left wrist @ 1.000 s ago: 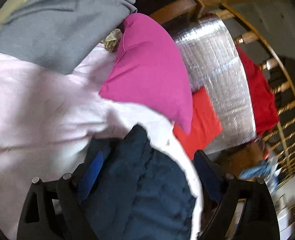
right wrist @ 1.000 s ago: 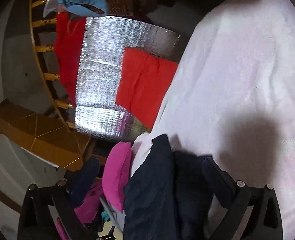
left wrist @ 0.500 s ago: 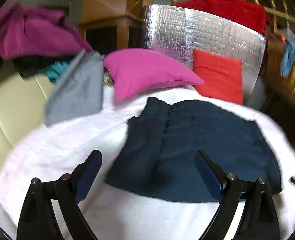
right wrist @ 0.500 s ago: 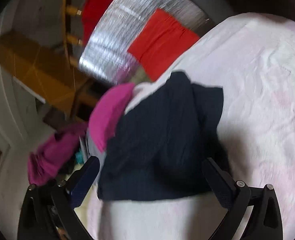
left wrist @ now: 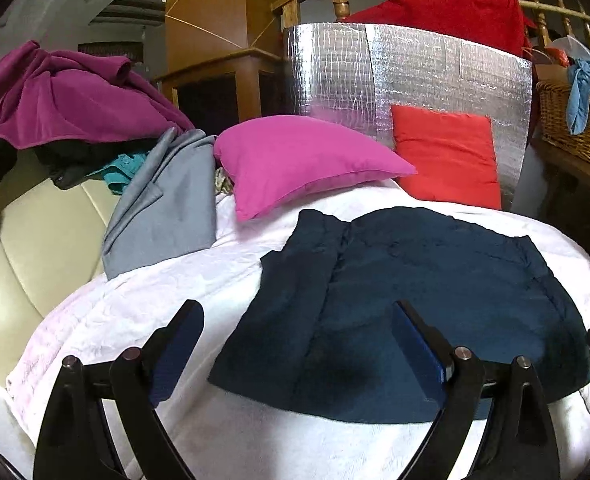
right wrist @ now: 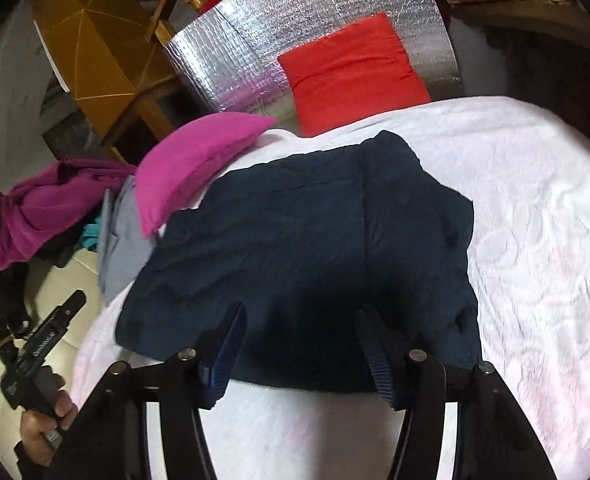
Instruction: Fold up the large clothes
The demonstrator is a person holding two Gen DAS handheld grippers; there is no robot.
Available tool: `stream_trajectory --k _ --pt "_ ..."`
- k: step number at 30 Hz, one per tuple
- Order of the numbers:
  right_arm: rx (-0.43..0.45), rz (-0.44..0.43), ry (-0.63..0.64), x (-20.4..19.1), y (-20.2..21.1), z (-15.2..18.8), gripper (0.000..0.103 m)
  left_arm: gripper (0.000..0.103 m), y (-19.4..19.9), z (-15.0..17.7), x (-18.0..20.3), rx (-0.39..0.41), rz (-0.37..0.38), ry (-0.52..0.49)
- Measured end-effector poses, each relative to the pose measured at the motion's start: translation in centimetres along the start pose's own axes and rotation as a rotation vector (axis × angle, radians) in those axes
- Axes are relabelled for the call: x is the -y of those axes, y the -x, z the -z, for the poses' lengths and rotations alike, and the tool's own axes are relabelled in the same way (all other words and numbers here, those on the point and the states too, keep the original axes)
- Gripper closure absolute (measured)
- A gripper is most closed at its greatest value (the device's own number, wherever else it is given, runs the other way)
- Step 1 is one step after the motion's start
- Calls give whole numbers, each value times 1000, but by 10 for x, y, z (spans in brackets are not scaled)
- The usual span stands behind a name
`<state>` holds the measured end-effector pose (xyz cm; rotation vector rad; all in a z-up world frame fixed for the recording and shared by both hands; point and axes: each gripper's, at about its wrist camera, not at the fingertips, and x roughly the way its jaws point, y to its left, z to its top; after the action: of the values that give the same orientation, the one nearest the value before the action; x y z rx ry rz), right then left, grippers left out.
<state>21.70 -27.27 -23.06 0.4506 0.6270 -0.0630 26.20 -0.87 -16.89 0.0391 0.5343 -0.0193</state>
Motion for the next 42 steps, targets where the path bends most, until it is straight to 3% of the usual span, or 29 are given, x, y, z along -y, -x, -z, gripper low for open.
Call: stream_trajectory --k 9,15,21,27,31,36,40,42 --pt "-71 52 -71 20 -62 -7 43 9 -34 8 7 -53 26 5" --pt "-70 47 -58 20 -61 -6 42 9 -58 18 0 -147 39 44" --pt "-13 -78 -183 30 -16 5 24 9 -83 40 -27 -395 140 267" --pt "1 -200 -327 40 11 35 16 9 -80 65 -43 -494 206 435" --pt "-45 -237 -407 44 6 51 15 9 -81 82 -47 -551 249 541" --pt "-69 -245 -443 41 -7 57 15 9 -80 80 -56 -527 242 591" --pt "-37 -204 -390 34 -8 44 15 9 -93 80 -74 -517 225 677" --pt "-8 -224 -383 37 -9 37 18 9 -97 78 -84 -497 222 713"
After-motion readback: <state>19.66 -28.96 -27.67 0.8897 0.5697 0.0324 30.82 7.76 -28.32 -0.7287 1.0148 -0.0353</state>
